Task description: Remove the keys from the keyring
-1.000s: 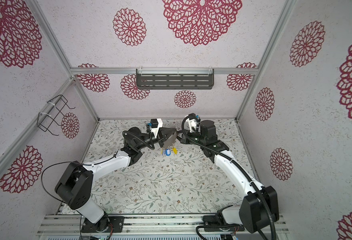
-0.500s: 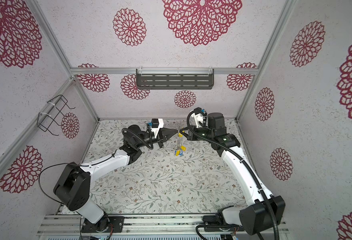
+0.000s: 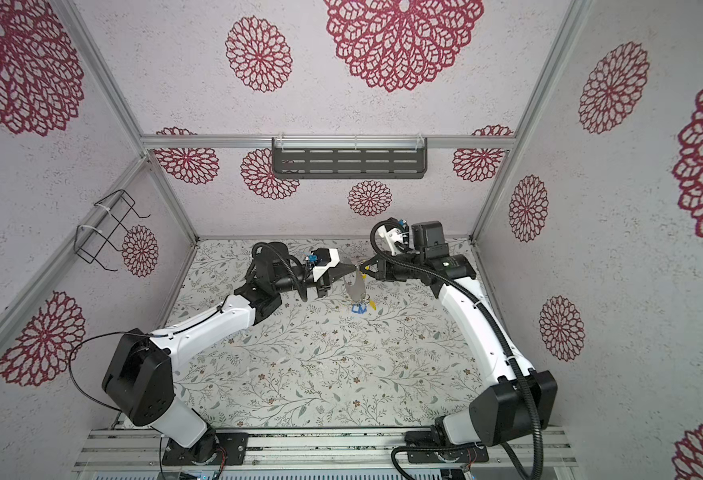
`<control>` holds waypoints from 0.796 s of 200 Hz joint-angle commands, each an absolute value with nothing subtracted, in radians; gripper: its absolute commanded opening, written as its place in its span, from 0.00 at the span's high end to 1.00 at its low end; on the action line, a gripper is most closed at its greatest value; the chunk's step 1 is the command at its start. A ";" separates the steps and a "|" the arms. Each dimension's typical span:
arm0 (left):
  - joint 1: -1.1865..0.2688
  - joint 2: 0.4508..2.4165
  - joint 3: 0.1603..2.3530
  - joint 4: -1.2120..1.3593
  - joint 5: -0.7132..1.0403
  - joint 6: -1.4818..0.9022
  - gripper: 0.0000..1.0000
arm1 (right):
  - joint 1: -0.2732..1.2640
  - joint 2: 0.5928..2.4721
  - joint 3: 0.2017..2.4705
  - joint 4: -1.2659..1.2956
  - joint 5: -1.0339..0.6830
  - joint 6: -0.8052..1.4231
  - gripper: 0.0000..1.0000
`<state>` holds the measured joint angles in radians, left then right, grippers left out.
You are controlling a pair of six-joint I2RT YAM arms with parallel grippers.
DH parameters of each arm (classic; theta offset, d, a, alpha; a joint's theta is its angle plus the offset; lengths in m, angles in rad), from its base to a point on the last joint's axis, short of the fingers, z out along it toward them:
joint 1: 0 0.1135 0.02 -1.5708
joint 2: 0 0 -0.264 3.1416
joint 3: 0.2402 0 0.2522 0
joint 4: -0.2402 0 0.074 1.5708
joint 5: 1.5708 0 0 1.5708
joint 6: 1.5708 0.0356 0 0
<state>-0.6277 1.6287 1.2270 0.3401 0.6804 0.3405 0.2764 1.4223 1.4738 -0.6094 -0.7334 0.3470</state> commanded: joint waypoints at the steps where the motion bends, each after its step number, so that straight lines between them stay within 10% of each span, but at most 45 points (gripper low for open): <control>1: -0.686 1.570 1.256 0.153 0.737 0.534 1.00 | 0.217 1.434 1.537 -0.535 -0.590 0.331 1.00; 159: -0.690 1.627 1.173 0.898 0.742 0.125 1.00 | 0.356 1.538 1.362 -0.380 -0.618 0.407 1.00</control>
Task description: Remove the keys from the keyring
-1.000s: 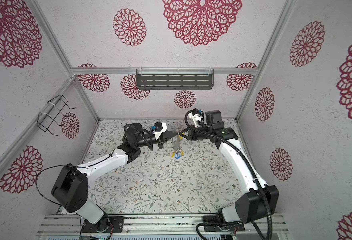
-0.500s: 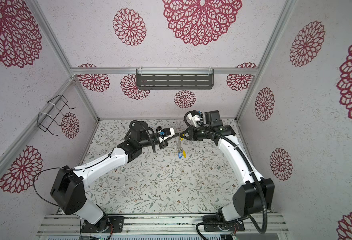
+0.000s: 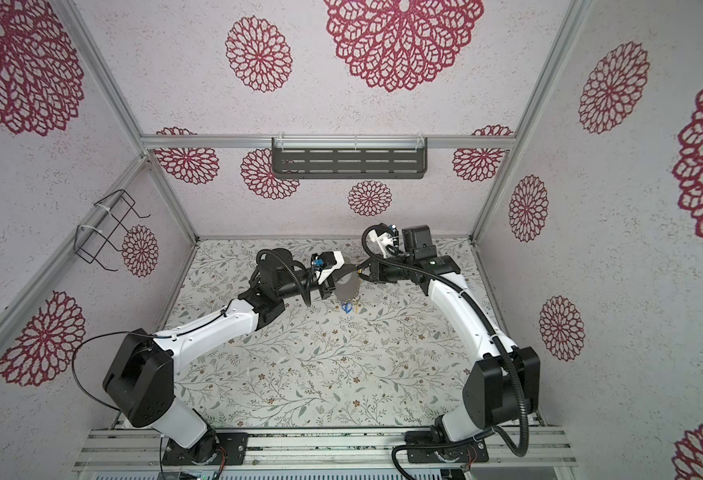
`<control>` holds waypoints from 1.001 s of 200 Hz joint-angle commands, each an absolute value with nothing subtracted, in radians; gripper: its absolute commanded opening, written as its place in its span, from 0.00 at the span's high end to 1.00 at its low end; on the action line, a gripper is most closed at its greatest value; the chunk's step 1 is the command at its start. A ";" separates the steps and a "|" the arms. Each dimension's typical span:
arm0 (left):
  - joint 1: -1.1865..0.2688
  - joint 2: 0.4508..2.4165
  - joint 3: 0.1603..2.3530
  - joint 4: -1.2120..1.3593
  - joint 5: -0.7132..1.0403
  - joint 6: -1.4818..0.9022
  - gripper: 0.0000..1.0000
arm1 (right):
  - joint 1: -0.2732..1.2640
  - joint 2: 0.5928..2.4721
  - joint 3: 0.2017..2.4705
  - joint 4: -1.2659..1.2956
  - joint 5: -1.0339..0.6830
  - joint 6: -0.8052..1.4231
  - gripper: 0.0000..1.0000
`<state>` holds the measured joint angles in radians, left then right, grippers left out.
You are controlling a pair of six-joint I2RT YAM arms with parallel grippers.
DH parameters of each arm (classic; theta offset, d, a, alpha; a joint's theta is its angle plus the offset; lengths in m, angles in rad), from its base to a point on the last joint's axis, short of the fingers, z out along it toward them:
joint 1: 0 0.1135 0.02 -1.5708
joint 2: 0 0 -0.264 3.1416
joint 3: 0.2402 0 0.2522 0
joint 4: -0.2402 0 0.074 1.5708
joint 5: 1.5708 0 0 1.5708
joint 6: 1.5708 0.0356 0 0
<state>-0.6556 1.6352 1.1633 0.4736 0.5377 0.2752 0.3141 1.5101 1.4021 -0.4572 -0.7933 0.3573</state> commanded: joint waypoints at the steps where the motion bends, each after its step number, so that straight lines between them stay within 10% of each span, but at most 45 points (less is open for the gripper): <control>1: -0.689 1.629 1.172 0.907 0.741 0.119 1.00 | 0.358 1.538 1.361 -0.379 -0.617 0.407 1.00; 131: -0.591 1.562 1.062 0.740 0.657 0.020 1.00 | 0.324 1.381 1.305 -0.371 -0.523 0.328 1.00; 173: -0.562 1.534 1.204 0.186 0.498 0.081 0.48 | 0.304 1.349 1.321 -0.370 -0.557 0.221 1.00; 200: -0.558 1.571 1.303 0.009 0.568 0.169 0.40 | 0.303 1.339 1.341 -0.360 -0.604 0.203 1.00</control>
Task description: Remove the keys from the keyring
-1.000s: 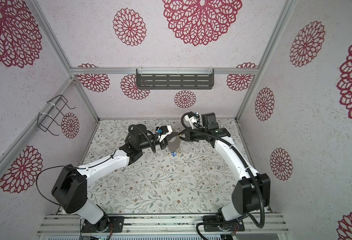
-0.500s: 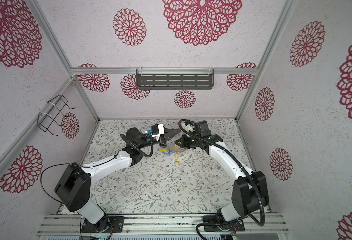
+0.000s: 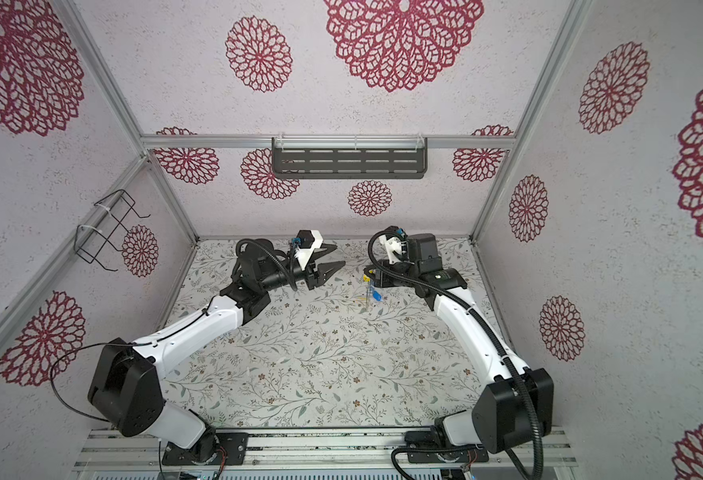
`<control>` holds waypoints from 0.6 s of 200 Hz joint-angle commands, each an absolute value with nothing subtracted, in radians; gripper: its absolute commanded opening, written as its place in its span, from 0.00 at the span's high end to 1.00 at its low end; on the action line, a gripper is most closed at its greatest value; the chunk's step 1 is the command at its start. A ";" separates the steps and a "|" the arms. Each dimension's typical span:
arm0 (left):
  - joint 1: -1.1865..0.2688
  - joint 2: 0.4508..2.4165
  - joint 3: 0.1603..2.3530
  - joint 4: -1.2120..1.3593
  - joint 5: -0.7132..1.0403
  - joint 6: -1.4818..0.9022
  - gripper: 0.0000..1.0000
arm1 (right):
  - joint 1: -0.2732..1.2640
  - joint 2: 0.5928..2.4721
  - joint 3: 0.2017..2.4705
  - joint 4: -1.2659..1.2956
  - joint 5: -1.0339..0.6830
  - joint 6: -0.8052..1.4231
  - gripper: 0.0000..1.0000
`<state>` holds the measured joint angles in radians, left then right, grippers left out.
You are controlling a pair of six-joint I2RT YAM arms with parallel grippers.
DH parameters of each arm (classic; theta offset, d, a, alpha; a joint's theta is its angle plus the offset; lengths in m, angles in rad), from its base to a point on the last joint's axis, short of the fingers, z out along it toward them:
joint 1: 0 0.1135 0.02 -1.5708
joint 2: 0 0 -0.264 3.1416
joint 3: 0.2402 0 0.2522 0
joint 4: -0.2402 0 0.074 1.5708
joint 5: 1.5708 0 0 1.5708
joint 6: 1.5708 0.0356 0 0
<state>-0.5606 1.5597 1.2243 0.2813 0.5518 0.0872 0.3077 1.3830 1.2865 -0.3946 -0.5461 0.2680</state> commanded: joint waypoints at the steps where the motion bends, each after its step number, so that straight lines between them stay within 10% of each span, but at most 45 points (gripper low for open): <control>1: -0.558 1.572 1.306 0.005 0.572 0.169 0.40 | 0.303 1.340 1.342 -0.361 -0.606 0.201 1.00; 120: -0.558 1.660 1.465 -0.222 0.702 0.347 0.41 | 0.328 1.322 1.428 -0.612 -0.564 -0.013 1.00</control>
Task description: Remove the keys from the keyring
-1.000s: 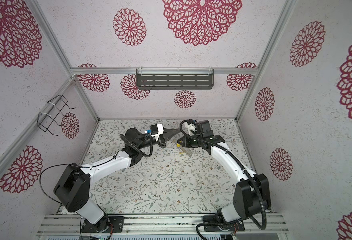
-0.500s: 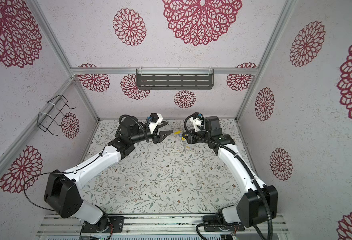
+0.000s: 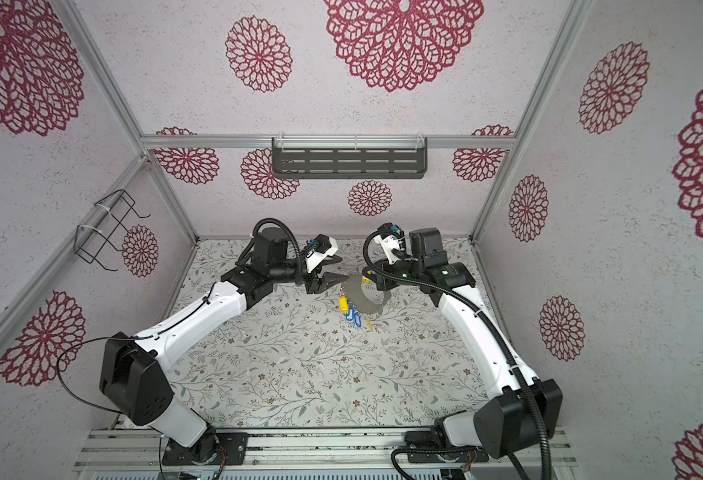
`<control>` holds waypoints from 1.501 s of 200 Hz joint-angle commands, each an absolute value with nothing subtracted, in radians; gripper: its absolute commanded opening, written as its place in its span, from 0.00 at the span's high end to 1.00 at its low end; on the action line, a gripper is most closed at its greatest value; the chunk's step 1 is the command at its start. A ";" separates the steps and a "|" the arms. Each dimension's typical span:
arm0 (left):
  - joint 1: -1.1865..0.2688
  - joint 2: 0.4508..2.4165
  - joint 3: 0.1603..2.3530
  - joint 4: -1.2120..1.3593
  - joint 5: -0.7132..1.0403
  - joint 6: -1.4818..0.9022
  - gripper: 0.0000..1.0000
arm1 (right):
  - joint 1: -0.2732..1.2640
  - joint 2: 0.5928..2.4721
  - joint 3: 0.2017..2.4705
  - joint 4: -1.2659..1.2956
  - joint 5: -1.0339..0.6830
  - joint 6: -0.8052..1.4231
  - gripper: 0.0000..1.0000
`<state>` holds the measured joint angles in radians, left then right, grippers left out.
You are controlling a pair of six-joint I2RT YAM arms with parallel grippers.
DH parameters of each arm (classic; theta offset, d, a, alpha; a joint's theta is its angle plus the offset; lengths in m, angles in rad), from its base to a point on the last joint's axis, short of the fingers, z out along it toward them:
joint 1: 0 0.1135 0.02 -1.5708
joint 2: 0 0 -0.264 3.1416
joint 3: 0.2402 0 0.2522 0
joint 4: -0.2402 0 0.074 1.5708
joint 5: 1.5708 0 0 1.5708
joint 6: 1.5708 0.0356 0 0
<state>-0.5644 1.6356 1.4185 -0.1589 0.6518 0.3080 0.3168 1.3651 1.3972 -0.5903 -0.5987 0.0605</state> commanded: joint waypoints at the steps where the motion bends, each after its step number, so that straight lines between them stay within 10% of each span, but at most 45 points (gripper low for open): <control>1: -0.557 1.661 1.466 -0.223 0.702 0.348 0.41 | 0.328 1.321 1.427 -0.613 -0.563 -0.015 1.00; 180: -0.575 1.720 1.282 0.451 0.909 -0.129 0.45 | 0.349 1.147 1.183 -0.289 -0.530 -0.064 1.00; 300: -0.569 1.686 1.280 0.406 0.911 -0.114 0.93 | 0.335 1.068 1.094 -0.190 -0.566 -0.015 1.00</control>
<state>-0.5735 1.7279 1.2816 0.4202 0.9039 -0.1265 0.3470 1.0966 1.0966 -0.2710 -0.5388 -0.0380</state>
